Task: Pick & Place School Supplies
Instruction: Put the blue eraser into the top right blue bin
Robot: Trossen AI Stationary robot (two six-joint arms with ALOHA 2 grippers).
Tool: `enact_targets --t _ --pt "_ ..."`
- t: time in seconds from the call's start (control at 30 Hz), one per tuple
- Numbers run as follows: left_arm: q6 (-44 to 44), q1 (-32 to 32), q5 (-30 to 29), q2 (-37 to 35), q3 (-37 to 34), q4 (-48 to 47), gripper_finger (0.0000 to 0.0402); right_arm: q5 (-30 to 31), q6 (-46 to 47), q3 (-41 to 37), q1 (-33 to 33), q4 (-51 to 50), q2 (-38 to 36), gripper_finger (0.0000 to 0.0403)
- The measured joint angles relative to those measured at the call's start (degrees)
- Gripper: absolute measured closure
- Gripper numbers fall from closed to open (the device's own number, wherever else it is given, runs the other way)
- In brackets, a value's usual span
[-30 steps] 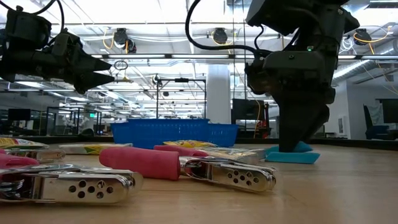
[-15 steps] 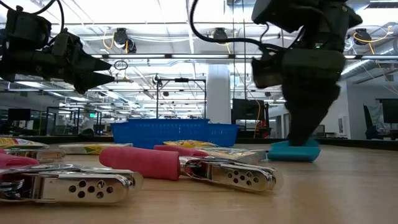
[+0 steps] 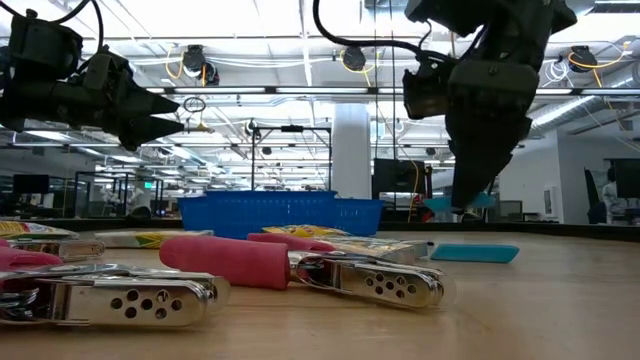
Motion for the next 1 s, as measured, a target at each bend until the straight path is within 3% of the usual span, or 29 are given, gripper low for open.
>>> enact_targets --t 0.63,0.77,1.0 --pt "0.0 0.0 0.0 0.0 0.0 0.0 0.0107 0.0 -1.8 -6.1 -5.9 4.6 -0.1 0.0312" --pt "0.0 0.0 0.0 0.0 0.0 0.0 0.0107 3.0 -3.6 -8.0 -7.3 9.3 -0.1 0.0312" --pt "0.0 0.0 0.0 0.0 0.0 0.0 0.0107 2.8 -5.4 -12.3 -10.1 20.6 -0.1 0.0312"
